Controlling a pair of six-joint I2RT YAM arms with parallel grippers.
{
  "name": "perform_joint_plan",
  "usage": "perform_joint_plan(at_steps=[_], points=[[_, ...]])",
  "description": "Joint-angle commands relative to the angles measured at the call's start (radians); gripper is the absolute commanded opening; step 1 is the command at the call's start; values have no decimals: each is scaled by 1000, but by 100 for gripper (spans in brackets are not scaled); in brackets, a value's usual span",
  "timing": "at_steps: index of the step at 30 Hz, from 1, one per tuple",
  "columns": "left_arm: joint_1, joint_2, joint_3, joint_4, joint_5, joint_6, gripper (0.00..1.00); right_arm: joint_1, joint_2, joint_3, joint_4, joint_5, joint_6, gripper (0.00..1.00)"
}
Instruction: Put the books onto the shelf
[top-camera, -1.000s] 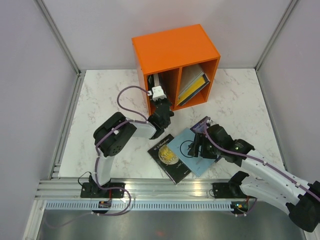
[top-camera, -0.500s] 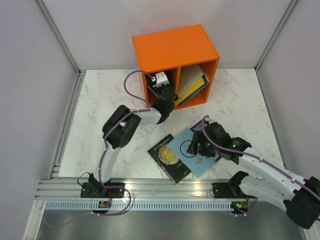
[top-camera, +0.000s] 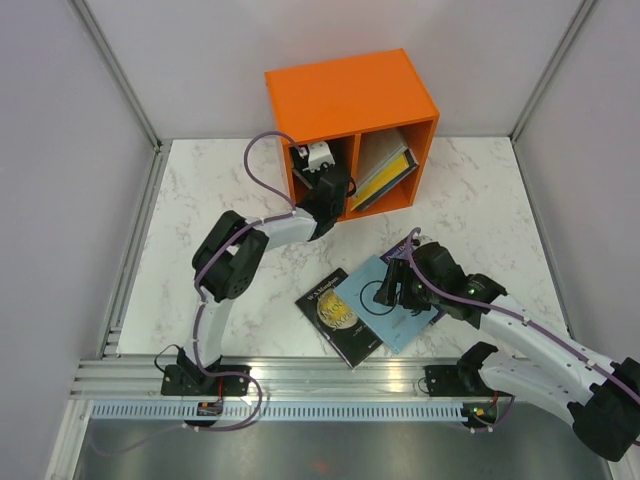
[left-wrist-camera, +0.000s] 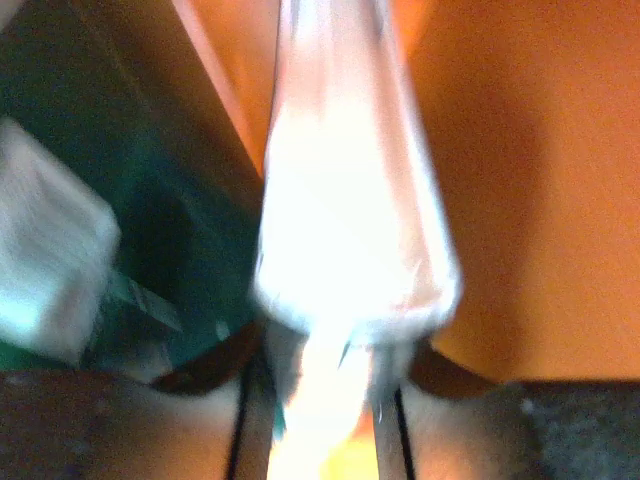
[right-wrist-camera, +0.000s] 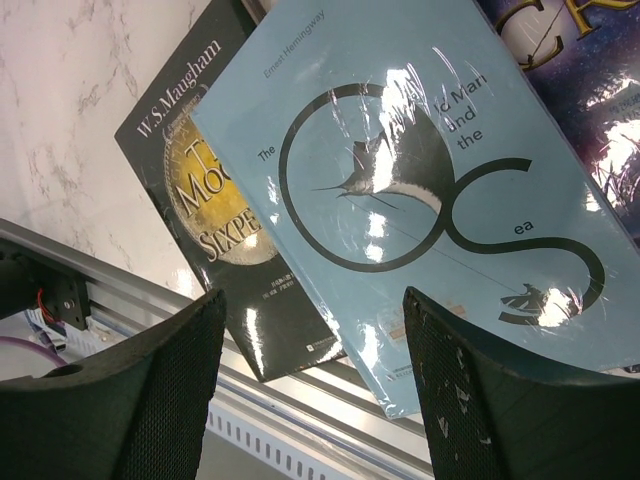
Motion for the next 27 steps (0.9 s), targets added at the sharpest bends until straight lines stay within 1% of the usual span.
perform_joint_plan(at_steps=[1, 3, 5, 8, 9, 10, 11, 14, 17, 19, 20, 21, 22, 23, 25, 26, 27], points=[[-17, -112, -24, -259, 208, -220, 43, -5, -7, 50, 16, -1, -23, 75], [-35, -148, -27, -307, 224, -235, 45, -5, -8, 53, 17, -1, -24, 75], [-52, -204, -30, -368, 222, -240, 52, -5, -13, 61, 19, -3, -23, 75], [-87, -274, -35, -445, 199, -243, 78, -5, -31, 62, 19, 2, -23, 75], [-93, -286, -33, -468, 202, -249, 95, -5, -37, 62, 19, 3, -20, 75], [-96, -300, -32, -498, 205, -272, 100, -7, -42, 59, 19, 5, -16, 75], [-96, -324, -24, -558, 210, -278, 100, -5, -54, 56, 19, 6, -15, 75], [-107, -398, -32, -656, 204, -293, 100, -7, -77, 48, 23, 6, -4, 75], [-116, -474, -64, -721, 207, -301, 100, -7, -94, 54, 20, 19, -9, 75], [-121, -559, -92, -784, 271, -313, 100, -7, -94, 73, 13, 37, -15, 76], [-121, -588, -133, -798, 306, -318, 100, -10, -86, 82, 10, 45, -23, 76], [-121, -646, -159, -820, 386, -323, 100, -11, -76, 100, 5, 48, -30, 76], [-121, -675, -187, -827, 426, -344, 100, -13, -63, 113, -1, 64, -36, 76], [-121, -701, -254, -831, 517, -358, 100, -23, -27, 143, -26, 72, -55, 76], [-121, -773, -326, -831, 518, -370, 100, -43, 21, 172, -50, 72, -81, 76], [-121, -792, -398, -828, 669, -411, 100, -74, 71, 188, -65, 72, -120, 77], [-121, -801, -430, -821, 789, -419, 100, -95, 96, 212, -93, 71, -141, 76]])
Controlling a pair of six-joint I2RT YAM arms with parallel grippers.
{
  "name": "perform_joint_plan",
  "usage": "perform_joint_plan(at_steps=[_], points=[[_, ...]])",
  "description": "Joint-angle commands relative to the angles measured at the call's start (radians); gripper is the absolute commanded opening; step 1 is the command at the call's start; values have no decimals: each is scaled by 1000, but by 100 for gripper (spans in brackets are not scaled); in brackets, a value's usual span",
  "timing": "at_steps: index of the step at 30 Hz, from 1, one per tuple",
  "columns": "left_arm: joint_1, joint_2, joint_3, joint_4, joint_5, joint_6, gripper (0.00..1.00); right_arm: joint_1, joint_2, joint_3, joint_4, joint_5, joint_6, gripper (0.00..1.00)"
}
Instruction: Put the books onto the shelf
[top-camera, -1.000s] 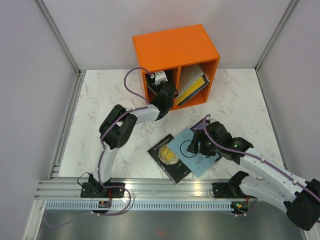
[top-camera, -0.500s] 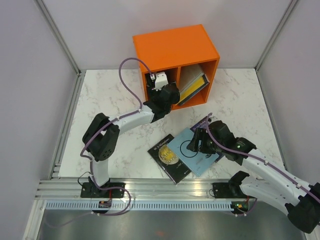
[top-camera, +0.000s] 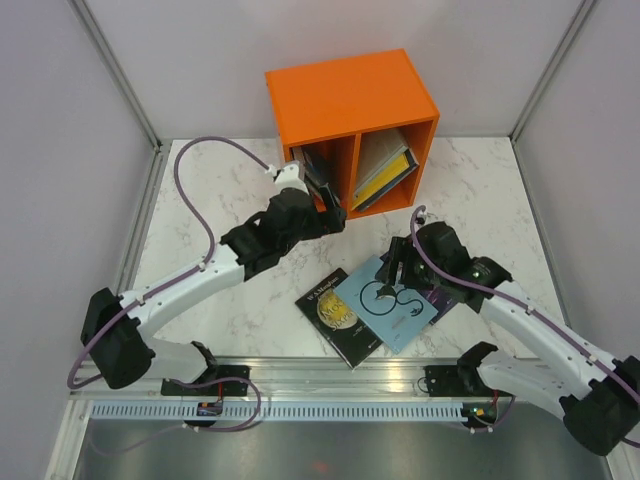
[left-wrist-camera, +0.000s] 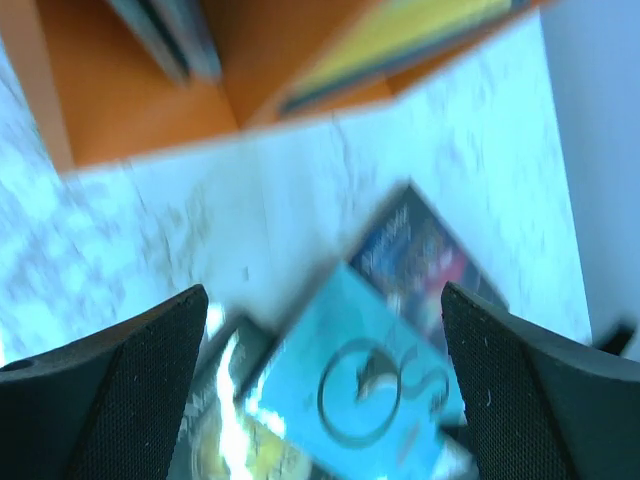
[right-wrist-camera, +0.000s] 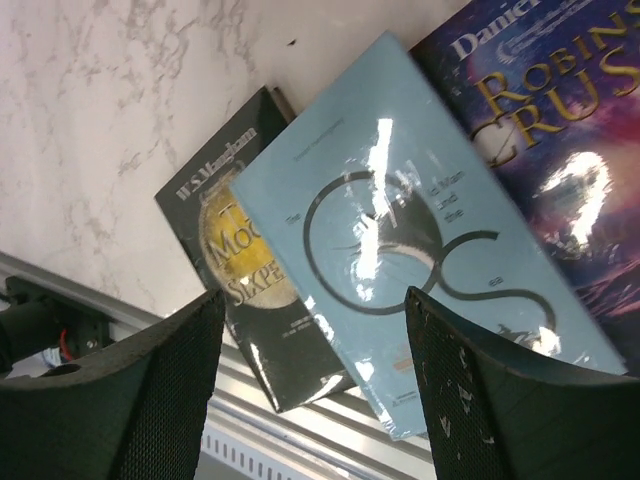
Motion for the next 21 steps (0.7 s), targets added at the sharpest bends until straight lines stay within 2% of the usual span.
perform_joint_plan(at_steps=[1, 3, 5, 8, 12, 17, 21], points=[[2, -30, -149, -43, 372, -120, 100, -70, 97, 77, -70, 23, -107, 76], [-16, -39, -255, 18, 505, -144, 100, -162, 150, 82, -93, -34, -158, 77], [-32, -48, -384, 187, 578, -206, 100, -260, 167, 61, -99, -118, -183, 76], [-73, -32, -487, 340, 656, -293, 100, -336, 173, 15, -100, -187, -223, 76], [-157, 80, -484, 429, 657, -338, 100, -367, 196, -36, -70, -240, -230, 76], [-236, 204, -437, 469, 609, -419, 100, -374, 263, -71, -54, -217, -200, 76], [-273, 283, -420, 494, 568, -476, 100, -374, 306, -175, 62, -282, -152, 73]])
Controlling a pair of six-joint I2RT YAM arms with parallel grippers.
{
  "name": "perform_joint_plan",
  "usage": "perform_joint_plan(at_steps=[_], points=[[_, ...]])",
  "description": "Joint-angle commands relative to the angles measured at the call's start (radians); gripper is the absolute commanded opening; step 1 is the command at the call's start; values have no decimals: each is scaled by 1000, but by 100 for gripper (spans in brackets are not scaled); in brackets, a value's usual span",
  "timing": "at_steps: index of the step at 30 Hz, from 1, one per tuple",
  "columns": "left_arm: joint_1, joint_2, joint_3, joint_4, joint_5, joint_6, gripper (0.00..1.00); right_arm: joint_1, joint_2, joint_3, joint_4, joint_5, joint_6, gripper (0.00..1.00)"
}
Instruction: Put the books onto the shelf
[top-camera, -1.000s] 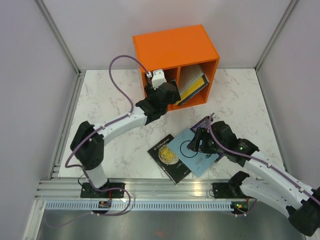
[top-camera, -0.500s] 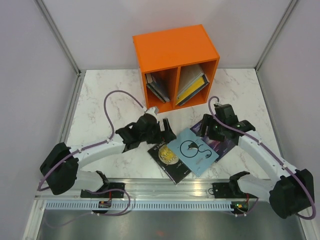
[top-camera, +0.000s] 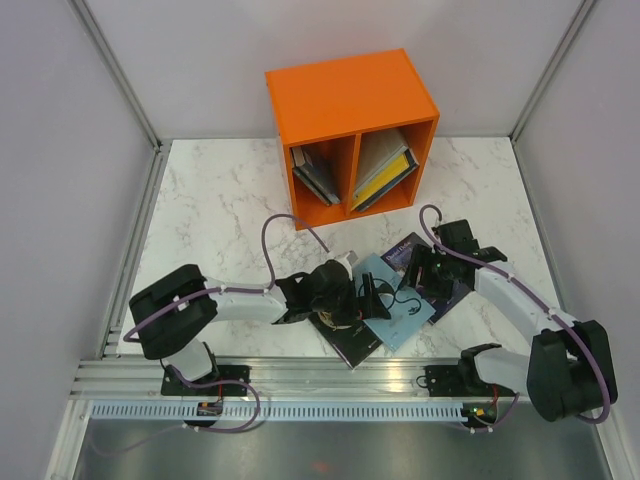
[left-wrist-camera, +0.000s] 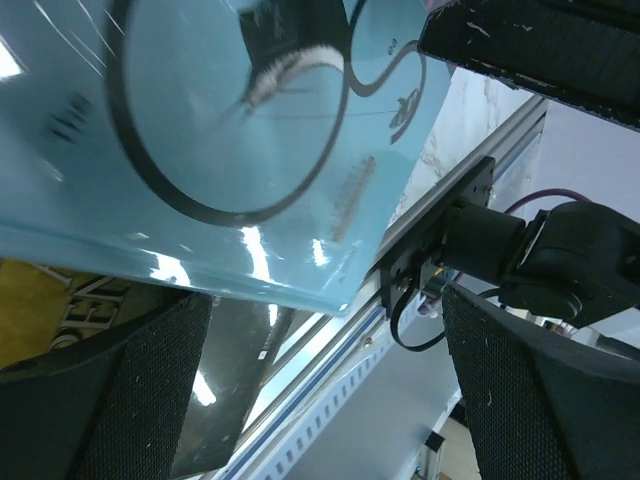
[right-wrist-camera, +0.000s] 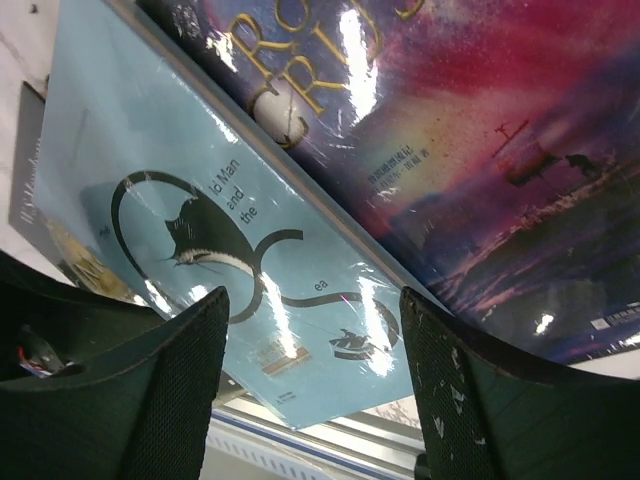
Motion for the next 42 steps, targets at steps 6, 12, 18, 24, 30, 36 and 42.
perform_joint_plan(at_steps=[6, 12, 18, 24, 30, 36, 42], points=[[-32, 91, -41, 40, -80, -169, 100, 3, 38, -171, 127, -119, 38, 71], [-32, 25, -134, 26, -178, -240, 99, 39, 22, -252, 145, -152, 75, 69], [-32, -70, -167, -87, -301, -292, 90, 88, 22, -273, 153, -161, 110, 67], [-32, -121, -153, -99, -384, -285, 83, 118, -5, -310, 150, -186, 133, 66], [-32, -63, -84, -72, -385, -242, 63, 123, -37, -324, 147, -220, 147, 66], [-32, -29, -46, 0, -401, -243, 31, 125, -75, -330, 150, -244, 158, 66], [-32, -75, 40, -143, -440, -183, 2, 123, -198, -240, 113, -241, 195, 69]])
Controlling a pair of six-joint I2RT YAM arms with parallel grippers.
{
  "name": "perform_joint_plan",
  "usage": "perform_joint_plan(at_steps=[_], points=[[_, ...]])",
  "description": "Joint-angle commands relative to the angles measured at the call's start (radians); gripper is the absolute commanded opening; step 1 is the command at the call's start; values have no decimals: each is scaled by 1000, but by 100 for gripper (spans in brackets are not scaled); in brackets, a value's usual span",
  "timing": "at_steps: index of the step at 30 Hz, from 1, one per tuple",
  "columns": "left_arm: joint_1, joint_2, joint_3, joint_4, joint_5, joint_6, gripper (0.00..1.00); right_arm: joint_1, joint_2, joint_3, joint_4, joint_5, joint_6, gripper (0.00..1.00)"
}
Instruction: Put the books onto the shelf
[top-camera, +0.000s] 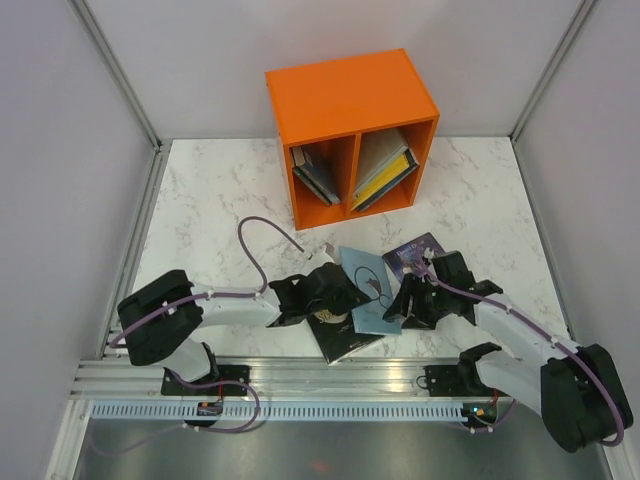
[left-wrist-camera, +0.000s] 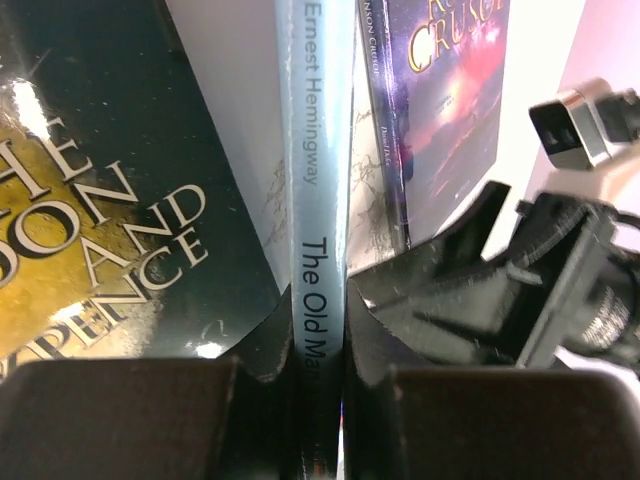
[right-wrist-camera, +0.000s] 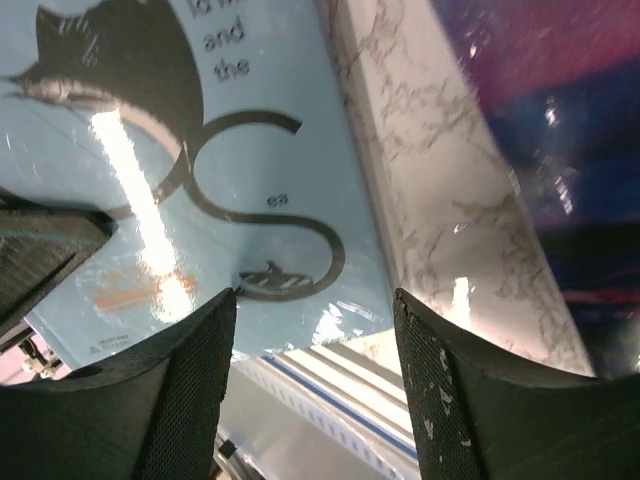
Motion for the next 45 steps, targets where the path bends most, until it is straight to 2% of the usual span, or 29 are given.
perform_joint_plan(at_steps=[1, 4, 7, 10, 11, 15, 19, 20, 28, 29, 30, 37, 40, 41, 43, 44, 45], points=[[-5, -32, 74, -144, -112, 69, 2, 25, -76, 68, -97, 18, 18, 70], [-6, -122, 85, -289, -205, 98, 2, 25, -98, 177, -154, 46, 12, 71], [-12, -228, 65, -348, -331, 136, 2, 25, -81, 269, -215, 64, -6, 71], [-17, -301, 65, -359, -466, 202, 2, 25, -94, 309, -229, 70, 8, 71], [-17, -328, 73, -353, -516, 266, 2, 25, -98, 314, -229, 73, 12, 71], [-17, -335, 156, -299, -619, 426, 2, 25, -109, 302, -229, 78, 23, 71], [-13, -302, 220, -226, -742, 524, 2, 25, -130, 280, -229, 86, 37, 70], [0, -293, 228, -153, -764, 572, 2, 25, -135, 271, -232, 86, 40, 70], [86, -163, 366, -25, -788, 689, 2, 25, -202, 234, -261, 98, 54, 70], [98, -141, 378, 57, -822, 783, 2, 25, -207, 228, -267, 101, 55, 70], [104, -121, 413, 77, -836, 808, 2, 25, -218, 225, -270, 101, 57, 70], [165, 83, 617, 109, -946, 886, 2, 25, -245, 179, -274, 109, 65, 70], [188, 162, 644, 230, -997, 928, 2, 27, -258, 148, -260, 118, 68, 70], [199, 187, 647, 365, -1014, 1005, 2, 25, -258, 136, -255, 118, 66, 70], [207, 263, 657, 534, -1031, 1121, 2, 25, -259, 125, -249, 118, 66, 70], [213, 288, 670, 695, -1035, 1244, 2, 25, -258, 116, -244, 118, 66, 70], [216, 338, 677, 783, -1029, 1305, 2, 25, -258, 109, -241, 116, 65, 70]])
